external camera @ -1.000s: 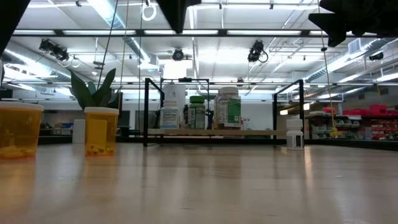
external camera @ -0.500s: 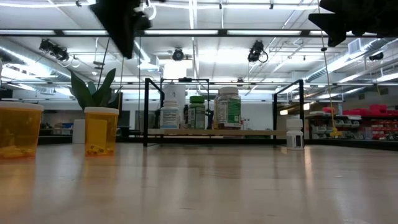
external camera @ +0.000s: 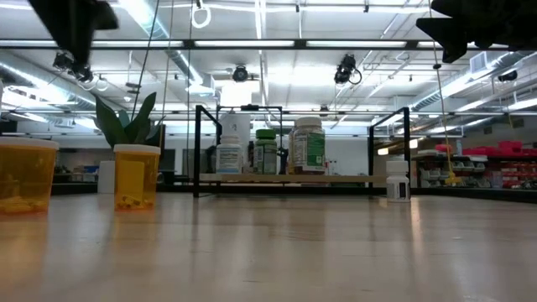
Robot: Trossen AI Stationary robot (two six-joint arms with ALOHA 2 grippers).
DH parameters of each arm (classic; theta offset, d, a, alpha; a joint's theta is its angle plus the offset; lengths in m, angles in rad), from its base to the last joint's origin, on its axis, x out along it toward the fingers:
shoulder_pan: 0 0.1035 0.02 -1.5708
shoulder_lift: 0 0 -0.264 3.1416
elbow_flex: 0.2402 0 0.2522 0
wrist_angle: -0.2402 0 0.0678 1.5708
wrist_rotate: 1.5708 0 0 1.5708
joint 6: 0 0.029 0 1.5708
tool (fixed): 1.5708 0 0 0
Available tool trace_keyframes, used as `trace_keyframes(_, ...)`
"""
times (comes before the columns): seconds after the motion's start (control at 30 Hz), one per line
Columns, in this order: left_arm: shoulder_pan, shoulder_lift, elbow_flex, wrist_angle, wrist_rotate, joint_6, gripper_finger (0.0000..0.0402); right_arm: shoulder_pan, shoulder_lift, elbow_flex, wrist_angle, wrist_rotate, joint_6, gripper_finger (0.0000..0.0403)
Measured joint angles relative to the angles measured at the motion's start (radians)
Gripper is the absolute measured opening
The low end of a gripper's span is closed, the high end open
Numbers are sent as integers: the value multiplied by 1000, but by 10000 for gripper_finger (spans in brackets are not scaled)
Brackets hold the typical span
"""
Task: Pick and place medicine bottles onto shelf by color
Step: Put the large white pill bottle on the shelf
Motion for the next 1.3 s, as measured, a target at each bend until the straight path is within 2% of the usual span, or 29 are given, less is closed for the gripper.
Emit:
trace_keyframes(0.27, -218, 10, 0, -81, 60, -378, 238, 0, 0, 0, 0, 0, 0, 218)
trace_keyframes(0.5, -352, 82, 0, 39, 73, -620, 300, 0, 0, 0, 0, 0, 0, 218)
trace_keyframes(0.8, -364, 208, 0, 148, 86, -708, 347, 0, 0, 0, 0, 0, 0, 217)
trace_keyframes(1.03, -334, 221, 0, 185, 77, -712, 351, 0, 0, 0, 0, 0, 0, 218)
trace_keyframes(1.2, -325, 221, 0, 187, -1, -747, 351, 0, 0, 0, 0, 0, 0, 218)
trace_keyframes(1.3, -314, 221, 0, 199, -14, -760, 351, 0, 0, 0, 0, 0, 0, 218)
